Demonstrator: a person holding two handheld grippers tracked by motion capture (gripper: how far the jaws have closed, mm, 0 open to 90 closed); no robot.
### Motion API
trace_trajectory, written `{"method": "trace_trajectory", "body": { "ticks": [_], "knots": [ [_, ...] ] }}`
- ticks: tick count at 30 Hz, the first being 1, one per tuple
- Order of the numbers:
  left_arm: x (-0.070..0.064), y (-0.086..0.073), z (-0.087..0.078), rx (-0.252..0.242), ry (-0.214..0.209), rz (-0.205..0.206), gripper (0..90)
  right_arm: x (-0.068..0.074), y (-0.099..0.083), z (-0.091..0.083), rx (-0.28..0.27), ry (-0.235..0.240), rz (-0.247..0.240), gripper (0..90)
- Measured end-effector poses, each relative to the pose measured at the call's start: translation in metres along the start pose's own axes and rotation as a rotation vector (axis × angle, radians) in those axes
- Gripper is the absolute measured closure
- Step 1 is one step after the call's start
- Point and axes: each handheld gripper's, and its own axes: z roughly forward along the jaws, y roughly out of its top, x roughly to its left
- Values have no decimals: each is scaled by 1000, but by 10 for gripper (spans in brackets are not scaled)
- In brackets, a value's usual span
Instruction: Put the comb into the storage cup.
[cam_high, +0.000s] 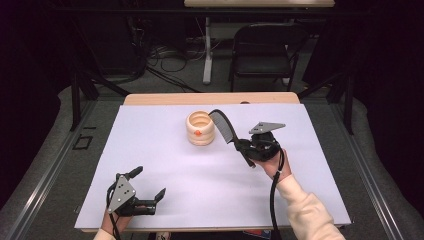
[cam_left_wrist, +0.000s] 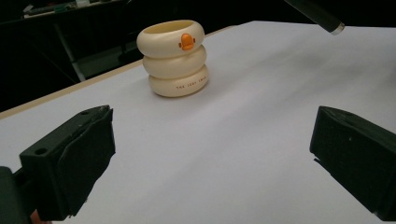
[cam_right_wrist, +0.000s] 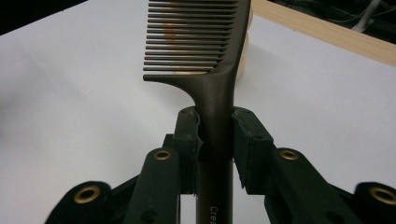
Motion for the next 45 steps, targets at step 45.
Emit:
{"method": "trace_trajectory", "body": {
  "ticks": [45],
  "knots": [
    [0,0,0,-1,6,-4,2,3,34,14,-132,-4,-61,727]
  ]
}}
